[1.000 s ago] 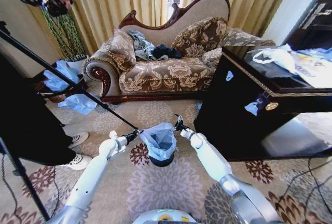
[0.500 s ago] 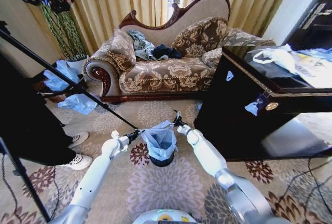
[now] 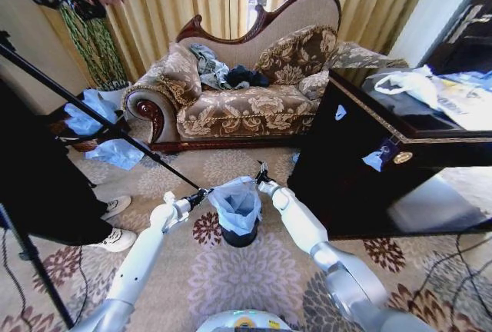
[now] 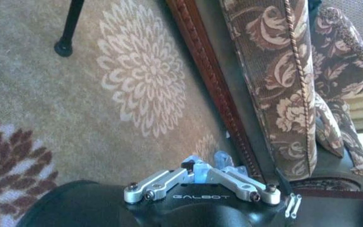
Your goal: Place a garbage bag over the trash bin.
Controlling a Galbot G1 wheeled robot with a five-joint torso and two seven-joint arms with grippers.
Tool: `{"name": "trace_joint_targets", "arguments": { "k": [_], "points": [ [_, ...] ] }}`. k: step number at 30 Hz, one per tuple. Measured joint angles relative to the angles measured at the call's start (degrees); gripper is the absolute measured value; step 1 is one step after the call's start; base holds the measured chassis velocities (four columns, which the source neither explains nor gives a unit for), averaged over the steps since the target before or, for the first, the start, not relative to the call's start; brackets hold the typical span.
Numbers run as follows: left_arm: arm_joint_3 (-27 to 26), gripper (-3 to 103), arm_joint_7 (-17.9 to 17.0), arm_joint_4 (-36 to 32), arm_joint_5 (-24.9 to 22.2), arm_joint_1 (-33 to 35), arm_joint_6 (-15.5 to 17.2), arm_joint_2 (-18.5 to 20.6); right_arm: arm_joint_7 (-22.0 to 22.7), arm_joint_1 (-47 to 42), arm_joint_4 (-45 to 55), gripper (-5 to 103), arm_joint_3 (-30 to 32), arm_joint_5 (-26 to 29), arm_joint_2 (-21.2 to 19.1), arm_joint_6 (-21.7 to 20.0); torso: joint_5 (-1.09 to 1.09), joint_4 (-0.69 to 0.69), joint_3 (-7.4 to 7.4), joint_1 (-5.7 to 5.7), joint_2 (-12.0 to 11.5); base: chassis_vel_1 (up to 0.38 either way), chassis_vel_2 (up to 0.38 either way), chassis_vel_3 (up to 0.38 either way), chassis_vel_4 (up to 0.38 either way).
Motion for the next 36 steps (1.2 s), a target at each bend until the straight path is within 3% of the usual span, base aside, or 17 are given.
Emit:
{"name": "trace_joint_targets", "arguments": {
  "k": [10,14,21,23,36],
  "points": [
    [0.3,0,0.8,1.0,1.8,0.2,-0.7,-0.4,0.5,-0.9,-2.2,100,2.2,-5.0,-0.3,0.1,0.0,-0.01,0.0,0.0,0.0,0.0,0.0,0.0,0.0],
    [0.3,0,0.9,0.7,1.9,0.4,-0.8,-0.1,0.5,-1.6,-0.4,100,1.7,-3.3,-0.6,1.3,0.0,-0.01,0.0,0.0,0.0,0.0,0.0,0.0,0.0],
    [0.8,0,0.4,-2.9,0.2,1.1,-0.3,1.9,-4.0,-3.3,8.2,100,-2.2,3.5,-2.8,3.7,0.0,0.0,0.0,0.0,0.0,0.0,0.0,0.0,0.0],
    [0.9,0,-0.2,-4.3,-1.0,1.2,0.1,2.6,-5.9,-4.2,12.1,100,-4.1,6.6,-3.6,2.4,0.0,0.0,0.0,0.0,0.0,0.0,0.0,0.0,0.0],
    [-1.0,0,-2.2,-4.2,-3.4,1.3,0.2,4.3,-7.5,-6.3,21.0,100,-6.7,10.8,-5.9,-1.7,0.01,0.01,0.0,0.0,0.0,0.0,0.0,0.0,0.0]
  ]
}}
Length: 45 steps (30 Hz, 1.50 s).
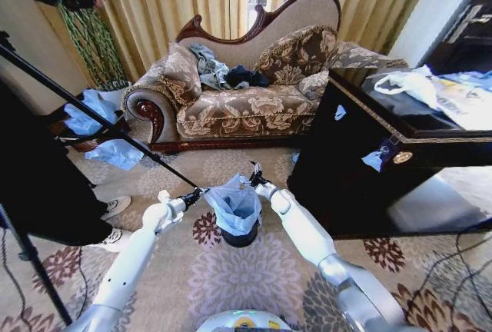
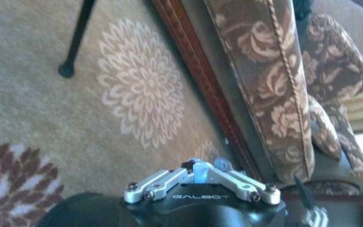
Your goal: Place a garbage bag over the trash bin.
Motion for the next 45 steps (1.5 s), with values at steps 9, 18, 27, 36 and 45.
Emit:
{"name": "trace_joint_targets", "arguments": {
  "k": [9,18,27,36,45],
  "points": [
    [0.5,0,0.2,0.7,0.5,0.2,-0.3,-1.1,-0.6,-1.0,1.0,100,0.8,1.8,-1.8,3.3,-0.01,-0.03,0.0,0.0,0.0,0.0,0.0,0.0,0.0],
    [1.2,0,1.6,-4.2,0.2,0.9,0.4,-0.7,-9.4,-0.6,2.2,100,0.3,6.0,-4.6,8.8,0.0,-0.02,0.0,0.0,0.0,0.0,0.0,0.0,0.0],
    [0.4,0,-0.9,-4.6,-0.4,0.6,-0.1,-1.5,-9.0,-1.3,2.4,100,-1.1,5.9,-7.2,10.1,-0.02,-0.04,0.0,0.0,0.0,0.0,0.0,0.0,0.0],
    [0.1,0,-1.2,-4.8,0.9,3.1,0.0,-1.7,-11.3,-1.3,1.7,100,-2.7,-3.6,-4.9,8.1,-0.02,0.01,0.0,0.0,0.0,0.0,0.0,0.0,0.0],
    [-1.5,0,-1.1,-1.6,-0.1,0.5,-0.4,-2.7,-20.5,-1.3,4.5,100,-6.1,7.0,-7.4,10.2,-0.01,-0.01,0.0,0.0,0.0,0.0,0.0,0.0,0.0]
  ]
}}
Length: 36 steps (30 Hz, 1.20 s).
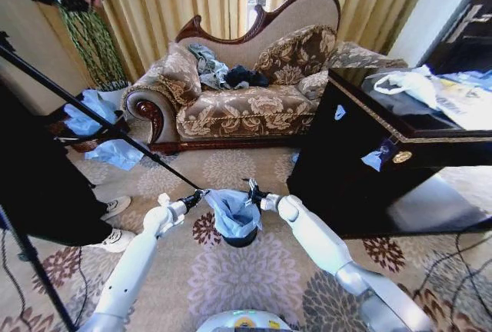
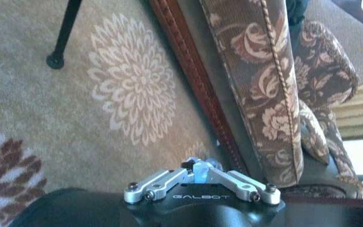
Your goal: Place a garbage bag over the trash bin.
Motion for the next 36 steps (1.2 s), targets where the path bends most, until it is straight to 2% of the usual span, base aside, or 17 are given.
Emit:
{"name": "trace_joint_targets", "arguments": {
  "k": [4,5,7,12,13,15,16,18,19,21,23,26,27,29,32,33,36],
  "points": [
    [-0.8,0,0.0,1.1,-0.2,-0.7,-0.1,-0.2,0.4,0.3,0.0,100,0.0,3.2,-0.4,-0.5,0.0,0.0,0.0,0.0,0.0,0.0,0.0,0.0,0.0],
    [-1.6,0,-0.3,1.9,-0.6,-1.1,-0.3,-0.6,3.9,0.6,0.0,100,0.2,2.7,-0.5,-2.1,0.02,-0.01,0.0,0.0,0.0,0.0,0.0,0.0,0.0],
    [-3.1,0,-0.9,3.1,-1.1,-1.5,-0.9,-1.1,10.5,1.5,0.3,100,0.4,-0.3,-0.9,-5.9,0.0,-0.02,0.0,0.0,0.0,0.0,0.0,0.0,0.0],
    [-2.7,0,-1.5,2.7,-0.5,0.1,-0.9,-0.9,13.0,3.6,-0.5,100,0.8,-7.5,-1.1,-5.2,-0.01,0.0,0.0,0.0,0.0,0.0,0.0,0.0,0.0],
    [-2.0,0,-1.4,1.8,0.0,0.9,-0.6,-0.6,11.8,3.8,-0.7,100,0.6,-8.5,-1.1,-4.8,-0.02,0.0,0.0,0.0,0.0,0.0,0.0,0.0,0.0],
    [0.1,0,0.7,-1.7,3.6,3.7,0.5,0.3,5.2,3.2,-1.0,100,0.2,-8.3,-1.0,-4.3,-0.01,0.0,0.0,0.0,0.0,0.0,0.0,0.0,0.0],
    [0.1,0,0.7,-1.7,3.6,3.7,0.5,0.3,5.2,3.2,-1.0,100,0.2,-8.3,-1.0,-4.3,-0.01,0.0,0.0,0.0,0.0,0.0,0.0,0.0,0.0],
    [0.9,0,1.8,-3.7,4.8,4.5,1.0,0.5,0.1,2.3,-1.1,100,-0.1,-3.1,-0.9,-4.3,0.04,0.0,0.0,0.0,0.0,0.0,0.0,0.0,0.0],
    [0.9,0,1.8,-3.7,4.8,4.5,1.0,0.5,0.1,2.3,-1.1,100,-0.1,-3.1,-0.9,-4.3,0.04,0.0,0.0,0.0,0.0,0.0,0.0,0.0,0.0],
    [1.7,0,2.2,-4.4,4.8,4.1,1.6,1.0,-4.9,2.5,-1.2,100,-0.1,0.5,-1.1,-4.0,-0.02,-0.02,0.0,0.0,0.0,0.0,0.0,0.0,0.0],
    [2.0,0,2.3,-4.6,4.8,4.0,1.8,1.4,-5.4,2.7,-1.3,100,-0.3,1.2,-1.1,-4.0,0.0,-0.02,0.0,0.0,0.0,0.0,0.0,0.0,0.0],
    [2.6,0,2.5,-5.9,4.2,3.5,2.2,2.2,-2.2,3.4,-1.6,100,-1.3,4.4,-0.6,-5.1,0.0,-0.02,0.0,0.0,0.0,0.0,0.0,0.0,0.0],
    [2.1,0,2.3,-6.2,3.4,3.3,2.2,2.1,-0.3,3.4,-1.0,100,-1.9,6.7,-0.4,-7.1,0.02,-0.01,0.0,0.0,0.0,0.0,0.0,0.0,0.0],
    [0.9,0,1.7,-6.2,2.4,3.0,2.1,1.9,-2.5,3.4,0.3,100,-2.2,9.4,-1.1,-8.9,0.02,0.01,0.0,0.0,0.0,0.0,0.0,0.0,0.0],
    [-0.5,0,0.9,-4.3,1.0,2.2,1.6,1.7,-18.2,3.5,1.7,100,-1.3,17.1,-3.6,-9.8,-0.02,-0.01,0.0,0.0,0.0,0.0,0.0,0.0,0.0],
    [-0.5,0,0.9,-4.3,1.0,2.2,1.6,1.7,-18.2,3.5,1.7,100,-1.3,17.1,-3.6,-9.8,-0.02,-0.01,0.0,0.0,0.0,0.0,0.0,0.0,0.0],
    [-0.7,0,0.3,-3.2,0.7,1.7,1.3,1.0,-26.6,3.8,1.0,100,-0.3,22.4,-3.8,-8.0,0.02,-0.03,0.0,0.0,0.0,0.0,0.0,0.0,0.0]
  ]
}}
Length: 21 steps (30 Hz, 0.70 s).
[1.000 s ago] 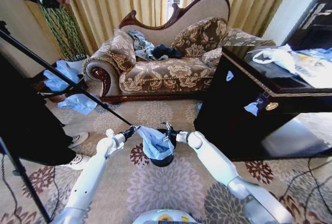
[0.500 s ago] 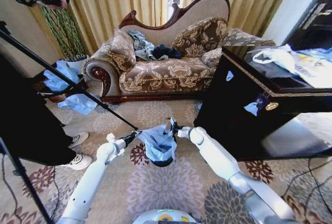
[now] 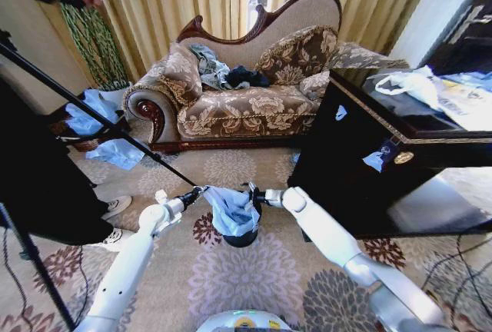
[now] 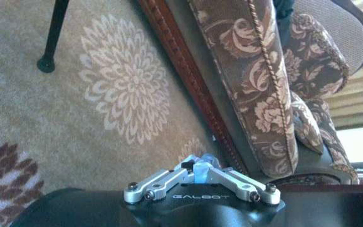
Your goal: Place a garbage bag over the trash bin.
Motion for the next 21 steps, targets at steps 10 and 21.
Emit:
{"name": "trace_joint_targets", "arguments": {
  "k": [10,21],
  "points": [
    [-0.4,0,-1.0,1.9,0.2,-0.7,-1.2,-2.0,9.2,-3.5,6.5,100,6.1,-4.9,-1.5,0.6,-0.01,0.06,0.0,0.0,0.0,0.0,0.0,0.0,0.0],
    [-1.1,0,-1.1,1.9,0.6,0.4,-1.6,-3.2,43.0,-28.2,32.0,100,22.7,9.2,-20.5,-11.6,0.0,-0.04,-0.01,0.0,0.0,0.0,0.0,0.0,0.0]
  ]
}}
